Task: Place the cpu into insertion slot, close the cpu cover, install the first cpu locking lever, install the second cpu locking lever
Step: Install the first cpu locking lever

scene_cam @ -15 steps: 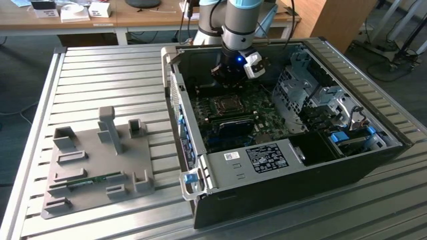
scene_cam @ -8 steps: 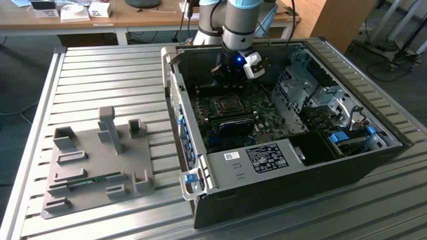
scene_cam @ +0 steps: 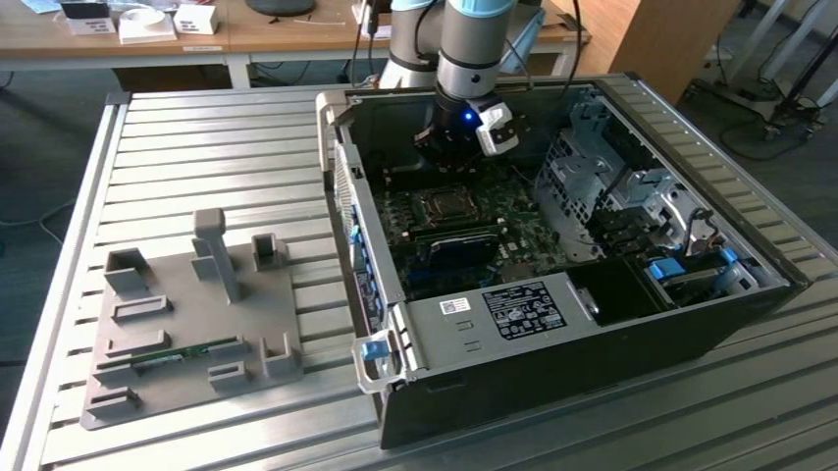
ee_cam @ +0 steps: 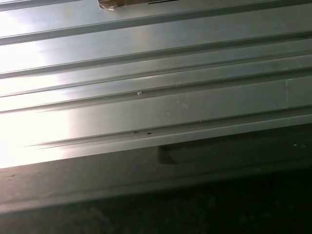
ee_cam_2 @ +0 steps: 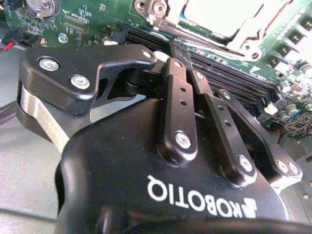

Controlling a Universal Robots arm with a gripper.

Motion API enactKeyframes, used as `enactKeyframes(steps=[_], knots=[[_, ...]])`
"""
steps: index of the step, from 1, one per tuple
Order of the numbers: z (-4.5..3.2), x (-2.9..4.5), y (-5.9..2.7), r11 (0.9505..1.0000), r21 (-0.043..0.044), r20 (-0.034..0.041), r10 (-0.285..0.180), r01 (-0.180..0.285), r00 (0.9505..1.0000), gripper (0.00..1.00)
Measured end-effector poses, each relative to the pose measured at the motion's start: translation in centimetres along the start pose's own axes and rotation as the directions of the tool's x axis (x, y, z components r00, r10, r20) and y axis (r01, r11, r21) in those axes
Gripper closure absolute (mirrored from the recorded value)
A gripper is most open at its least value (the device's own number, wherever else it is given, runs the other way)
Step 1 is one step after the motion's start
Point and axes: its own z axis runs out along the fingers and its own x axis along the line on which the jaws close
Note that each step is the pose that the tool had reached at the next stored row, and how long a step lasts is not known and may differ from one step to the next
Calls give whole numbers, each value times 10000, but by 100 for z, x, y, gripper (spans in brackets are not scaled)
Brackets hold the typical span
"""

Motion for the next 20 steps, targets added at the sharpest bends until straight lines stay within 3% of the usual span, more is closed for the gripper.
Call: enactKeyframes(steps=[20], knots=[[16, -1, -17, 10000, 18, 44, 92, -92, 9999, 89]])
